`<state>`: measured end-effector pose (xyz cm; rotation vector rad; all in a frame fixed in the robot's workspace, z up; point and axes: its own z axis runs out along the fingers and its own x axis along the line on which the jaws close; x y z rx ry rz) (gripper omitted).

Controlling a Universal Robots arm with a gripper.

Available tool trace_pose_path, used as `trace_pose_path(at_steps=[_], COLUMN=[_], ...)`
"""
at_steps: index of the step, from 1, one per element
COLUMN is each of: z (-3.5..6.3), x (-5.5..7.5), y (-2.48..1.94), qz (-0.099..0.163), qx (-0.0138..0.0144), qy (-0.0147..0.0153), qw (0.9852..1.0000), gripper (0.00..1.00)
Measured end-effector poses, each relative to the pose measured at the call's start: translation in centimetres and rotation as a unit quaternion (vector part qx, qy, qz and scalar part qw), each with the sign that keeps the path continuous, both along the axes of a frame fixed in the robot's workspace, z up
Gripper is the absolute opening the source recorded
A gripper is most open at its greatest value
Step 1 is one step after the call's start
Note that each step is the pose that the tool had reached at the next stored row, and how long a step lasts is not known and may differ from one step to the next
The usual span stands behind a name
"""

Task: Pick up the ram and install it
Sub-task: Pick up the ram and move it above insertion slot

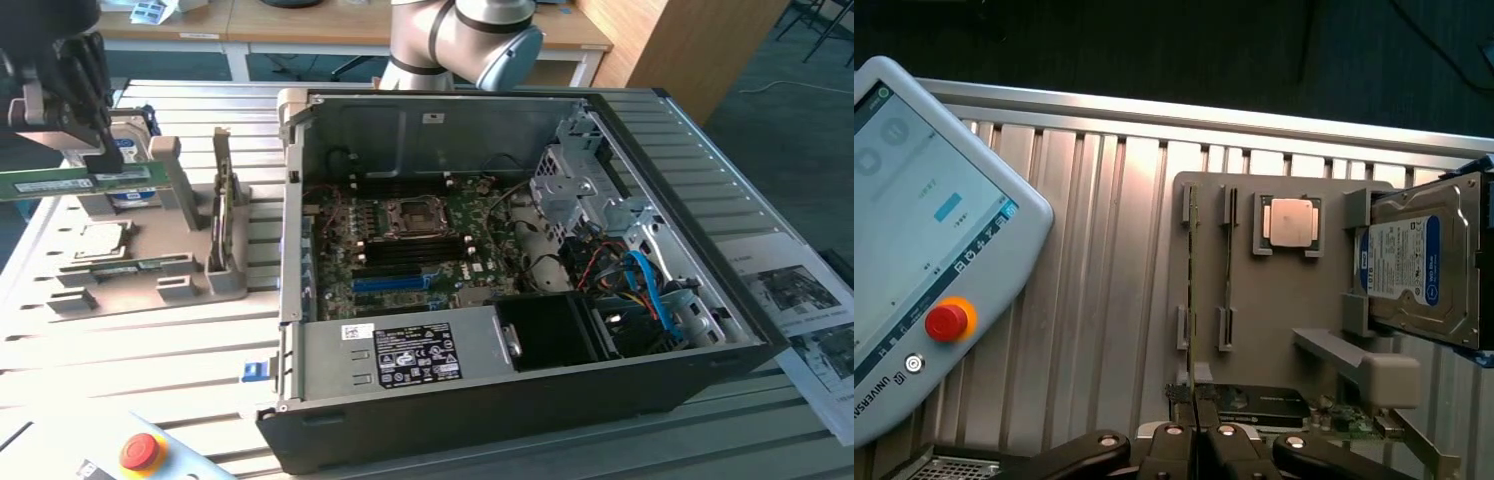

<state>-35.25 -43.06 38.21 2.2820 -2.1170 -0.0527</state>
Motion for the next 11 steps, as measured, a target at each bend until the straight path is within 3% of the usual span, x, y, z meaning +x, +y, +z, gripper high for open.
trace_pose_path(at_steps=[11], z=[-0.01], x=[3.1], y=[0.00], qz=[0.001], qx=[0.0001], qy=[0.0000], qw=[1.0000], gripper=[0.12])
